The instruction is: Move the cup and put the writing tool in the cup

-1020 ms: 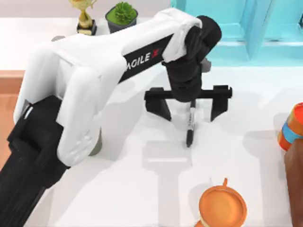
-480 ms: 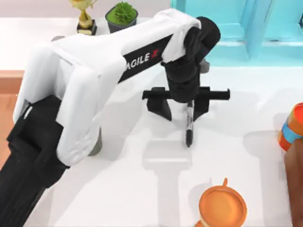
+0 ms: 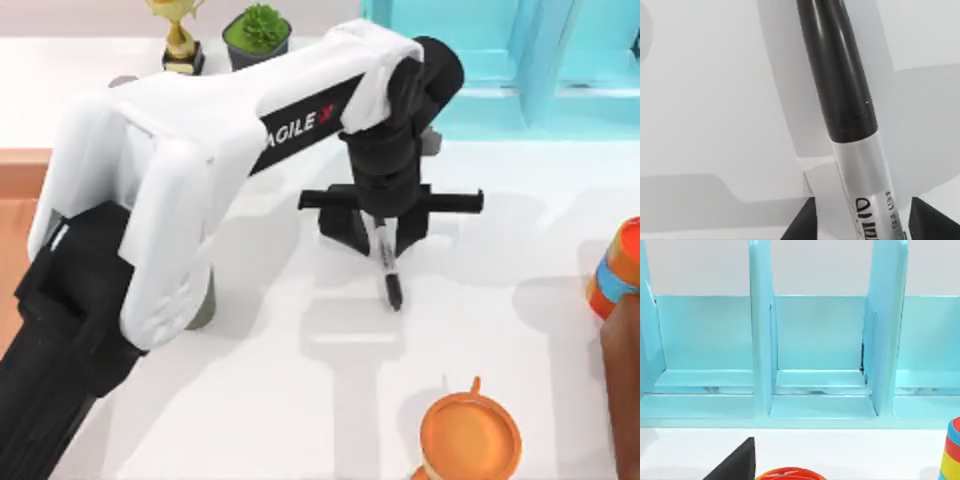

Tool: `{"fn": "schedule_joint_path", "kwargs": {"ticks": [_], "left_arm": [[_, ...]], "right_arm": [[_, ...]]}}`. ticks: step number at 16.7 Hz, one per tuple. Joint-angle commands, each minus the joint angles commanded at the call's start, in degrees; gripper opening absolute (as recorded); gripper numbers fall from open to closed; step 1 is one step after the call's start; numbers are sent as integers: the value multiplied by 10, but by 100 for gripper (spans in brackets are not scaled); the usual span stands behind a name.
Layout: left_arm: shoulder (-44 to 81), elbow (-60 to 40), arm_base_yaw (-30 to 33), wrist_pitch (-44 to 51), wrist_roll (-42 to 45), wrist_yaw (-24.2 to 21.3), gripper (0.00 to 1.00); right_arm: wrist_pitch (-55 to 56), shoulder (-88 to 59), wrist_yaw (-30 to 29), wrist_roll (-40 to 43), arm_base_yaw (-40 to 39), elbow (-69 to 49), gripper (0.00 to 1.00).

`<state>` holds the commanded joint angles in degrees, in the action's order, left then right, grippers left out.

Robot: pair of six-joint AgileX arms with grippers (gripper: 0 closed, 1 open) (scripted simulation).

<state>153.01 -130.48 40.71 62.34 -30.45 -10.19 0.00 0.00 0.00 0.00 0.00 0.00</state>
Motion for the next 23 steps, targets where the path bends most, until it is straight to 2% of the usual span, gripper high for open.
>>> {"fn": "schedule_joint_path", "kwargs": {"ticks": [1,2,6,14,23], "left_arm": [[0,0,0,0,0,0,0],[-45,10,-9,22,22,27,0],[-84,42,4,26,9,28,0],[-269,193,65,53,-54,39,0],[-296,222,64,38,-50,40,0]], "right_arm": [[0,0,0,0,0,0,100],[0,0,0,0,0,0,100],[0,0,0,0,0,0,100],[0,0,0,0,0,0,100],[0,0,0,0,0,0,100]]}}
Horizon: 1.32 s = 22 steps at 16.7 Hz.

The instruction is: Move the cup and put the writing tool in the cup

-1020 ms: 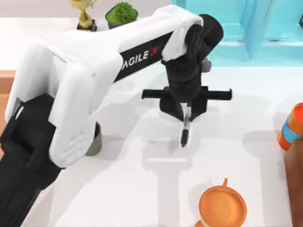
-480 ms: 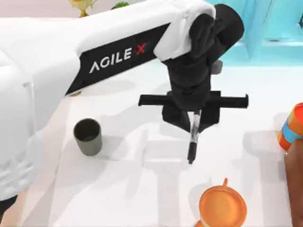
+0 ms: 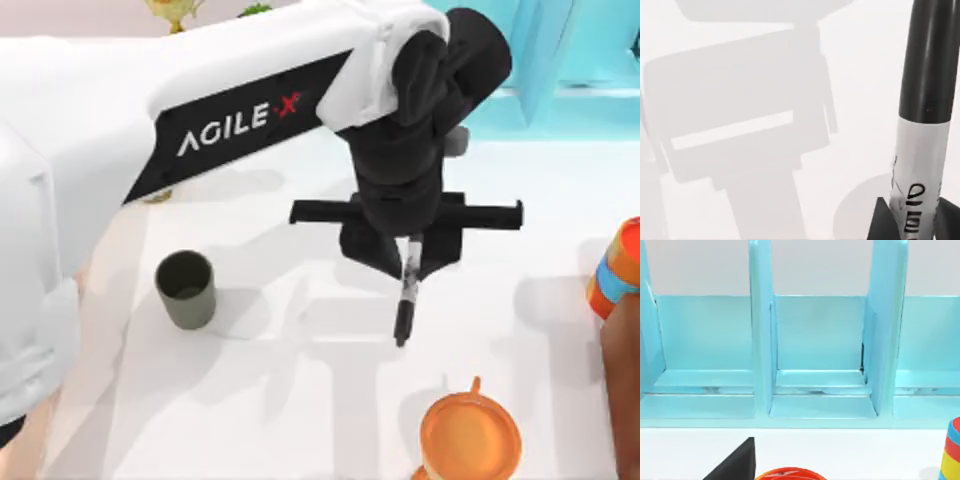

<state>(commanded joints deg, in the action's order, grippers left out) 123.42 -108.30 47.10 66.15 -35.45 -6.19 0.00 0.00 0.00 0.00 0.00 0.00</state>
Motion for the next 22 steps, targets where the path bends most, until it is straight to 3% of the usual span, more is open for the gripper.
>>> {"fn": "schedule_joint_path", "kwargs": {"ticks": [5,15,22], "left_arm": [[-84,130,-41,-147,70,8,0],[-439,613,-160,-738,274,55,0],[-676,887,-193,-984,351,102,0]], "right_arm": [[0,0,0,0,0,0,100],[0,0,0,0,0,0,100],[0,0,0,0,0,0,100]]}}
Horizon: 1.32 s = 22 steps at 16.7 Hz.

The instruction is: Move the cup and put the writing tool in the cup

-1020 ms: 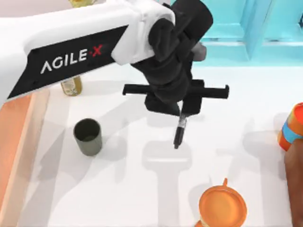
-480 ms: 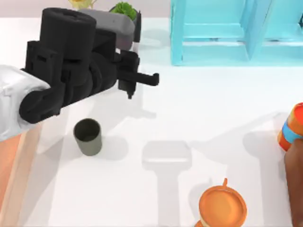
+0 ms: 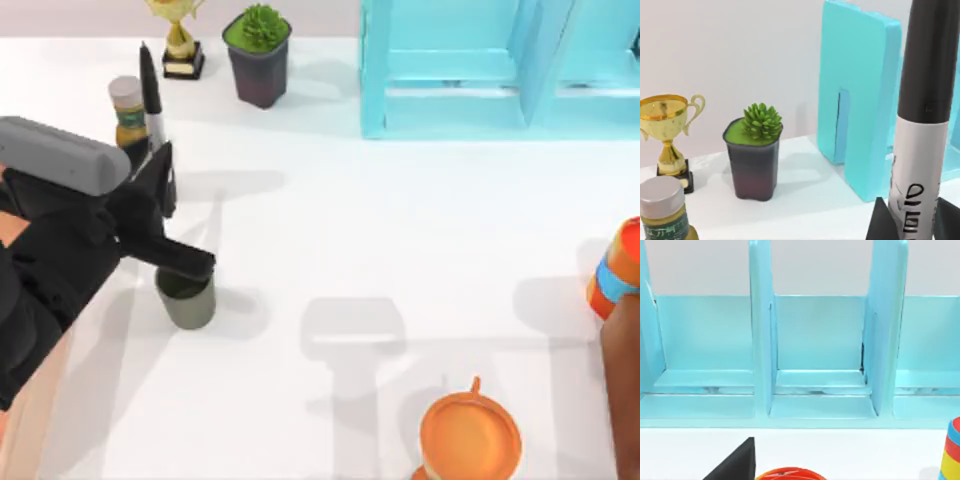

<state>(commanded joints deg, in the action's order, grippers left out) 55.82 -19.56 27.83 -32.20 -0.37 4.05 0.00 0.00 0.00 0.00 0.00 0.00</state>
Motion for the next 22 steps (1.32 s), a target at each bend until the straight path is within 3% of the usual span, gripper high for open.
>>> {"fn": "schedule_joint_path", "kwargs": {"ticks": [5,13,22], "left_arm": [[-96,96,-3,-69,13,21,0],[-105,107,-2,-77,14,24,0],[87,82,-13,-244,15,10,0]], "right_arm": [[0,0,0,0,0,0,100],[0,0,0,0,0,0,100],[0,0,0,0,0,0,100]]}}
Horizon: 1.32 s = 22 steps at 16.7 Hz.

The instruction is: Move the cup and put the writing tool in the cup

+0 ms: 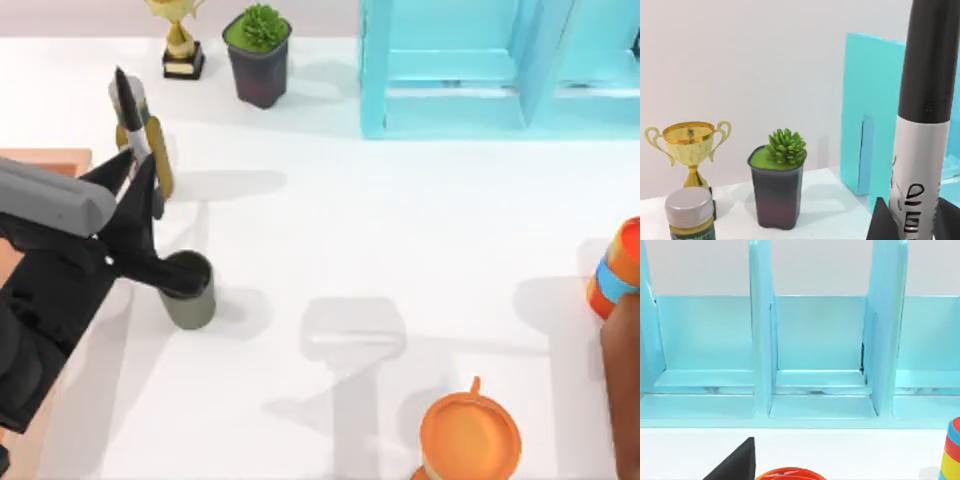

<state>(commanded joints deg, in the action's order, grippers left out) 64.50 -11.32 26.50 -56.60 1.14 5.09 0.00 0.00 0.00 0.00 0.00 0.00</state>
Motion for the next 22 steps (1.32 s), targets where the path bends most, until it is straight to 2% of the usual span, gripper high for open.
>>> {"fn": "schedule_joint_path", "kwargs": {"ticks": [3,7,20,22], "left_arm": [[39,-5,-4,-35,-1,-4,0],[40,-5,-4,-36,-1,-4,0],[40,-5,-4,-36,-1,-4,98],[40,-5,-4,-36,-1,-4,100]], "right_arm": [[0,0,0,0,0,0,100],[0,0,0,0,0,0,100],[0,0,0,0,0,0,100],[0,0,0,0,0,0,100]]}}
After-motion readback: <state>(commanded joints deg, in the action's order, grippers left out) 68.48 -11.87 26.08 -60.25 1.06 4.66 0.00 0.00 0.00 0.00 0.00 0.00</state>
